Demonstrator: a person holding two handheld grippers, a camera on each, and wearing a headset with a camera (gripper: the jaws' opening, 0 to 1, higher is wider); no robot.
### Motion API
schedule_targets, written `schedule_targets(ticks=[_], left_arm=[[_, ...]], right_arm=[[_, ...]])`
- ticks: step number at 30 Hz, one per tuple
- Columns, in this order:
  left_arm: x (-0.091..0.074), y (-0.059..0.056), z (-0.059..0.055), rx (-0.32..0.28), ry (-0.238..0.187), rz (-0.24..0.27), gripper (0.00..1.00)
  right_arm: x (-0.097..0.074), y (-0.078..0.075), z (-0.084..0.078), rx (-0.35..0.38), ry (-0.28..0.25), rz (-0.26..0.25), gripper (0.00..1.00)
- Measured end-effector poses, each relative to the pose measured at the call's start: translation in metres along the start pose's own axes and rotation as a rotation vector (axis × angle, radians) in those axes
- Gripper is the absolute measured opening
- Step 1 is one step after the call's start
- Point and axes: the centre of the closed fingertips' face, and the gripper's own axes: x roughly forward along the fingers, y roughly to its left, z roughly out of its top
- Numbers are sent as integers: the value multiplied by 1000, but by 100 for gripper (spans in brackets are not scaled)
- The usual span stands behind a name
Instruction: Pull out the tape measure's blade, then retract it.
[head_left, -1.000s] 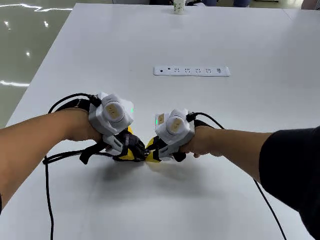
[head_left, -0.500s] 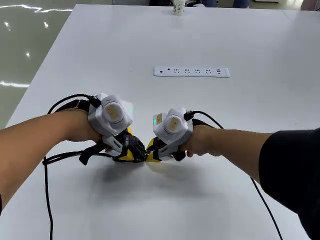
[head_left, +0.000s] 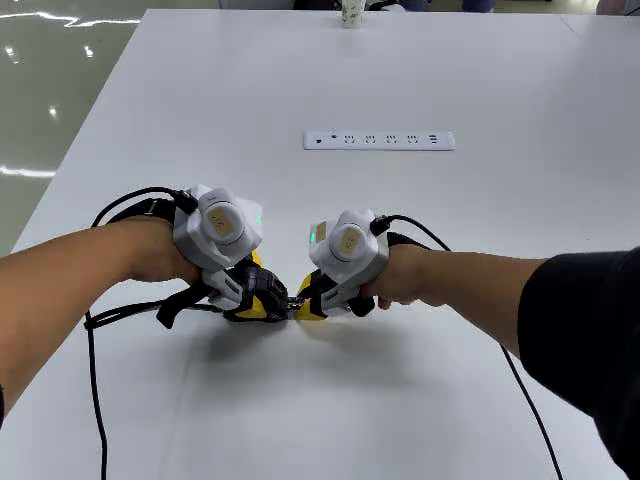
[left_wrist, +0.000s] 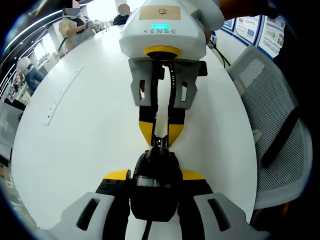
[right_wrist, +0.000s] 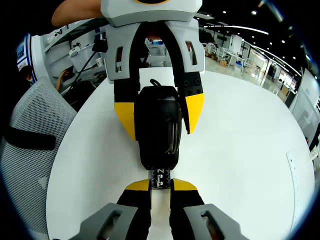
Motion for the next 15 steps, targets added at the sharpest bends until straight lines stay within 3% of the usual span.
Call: schedule_targets(ticks=[15], left_arm=[[0,0,0,-1,-1,1,31]], right_arm=[[-5,0,-7,11,19,-4,10]])
